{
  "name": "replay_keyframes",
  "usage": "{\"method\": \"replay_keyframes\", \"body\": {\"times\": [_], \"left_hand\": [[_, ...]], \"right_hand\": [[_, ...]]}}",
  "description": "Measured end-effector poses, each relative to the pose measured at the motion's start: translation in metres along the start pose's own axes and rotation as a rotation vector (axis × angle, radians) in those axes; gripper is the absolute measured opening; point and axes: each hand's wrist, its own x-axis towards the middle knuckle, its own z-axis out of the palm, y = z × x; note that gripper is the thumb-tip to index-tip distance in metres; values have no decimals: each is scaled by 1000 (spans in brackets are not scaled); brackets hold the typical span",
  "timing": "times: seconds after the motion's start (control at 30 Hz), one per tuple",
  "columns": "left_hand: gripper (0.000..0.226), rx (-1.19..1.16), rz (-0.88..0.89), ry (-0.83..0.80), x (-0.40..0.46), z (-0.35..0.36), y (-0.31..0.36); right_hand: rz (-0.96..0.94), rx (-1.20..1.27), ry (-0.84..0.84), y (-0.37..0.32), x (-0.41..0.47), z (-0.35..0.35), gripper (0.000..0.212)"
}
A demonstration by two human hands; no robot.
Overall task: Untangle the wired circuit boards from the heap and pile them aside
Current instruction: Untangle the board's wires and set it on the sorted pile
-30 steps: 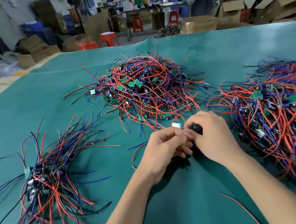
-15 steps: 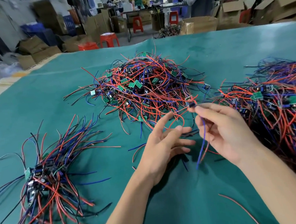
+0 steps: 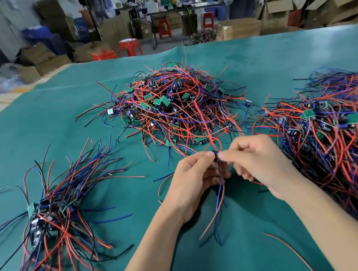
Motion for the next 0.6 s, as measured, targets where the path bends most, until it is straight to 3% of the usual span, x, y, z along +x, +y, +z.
{"method": "replay_keyframes", "body": {"times": [0.13, 0.4, 0.5, 0.6], "left_hand": [[23, 30, -14, -24, -1, 0, 0], [35, 107, 53, -46, -1, -1, -3], [25, 100, 67, -54, -1, -1, -2], [22, 140, 66, -74, -1, -3, -3]], "right_hand": [[-74, 123, -2, 3, 2, 1, 4], [21, 367, -101, 6, 4, -1, 17], [-65, 261, 31, 10, 5, 5, 20], [-151, 155, 271, 12, 9, 0, 16]]}}
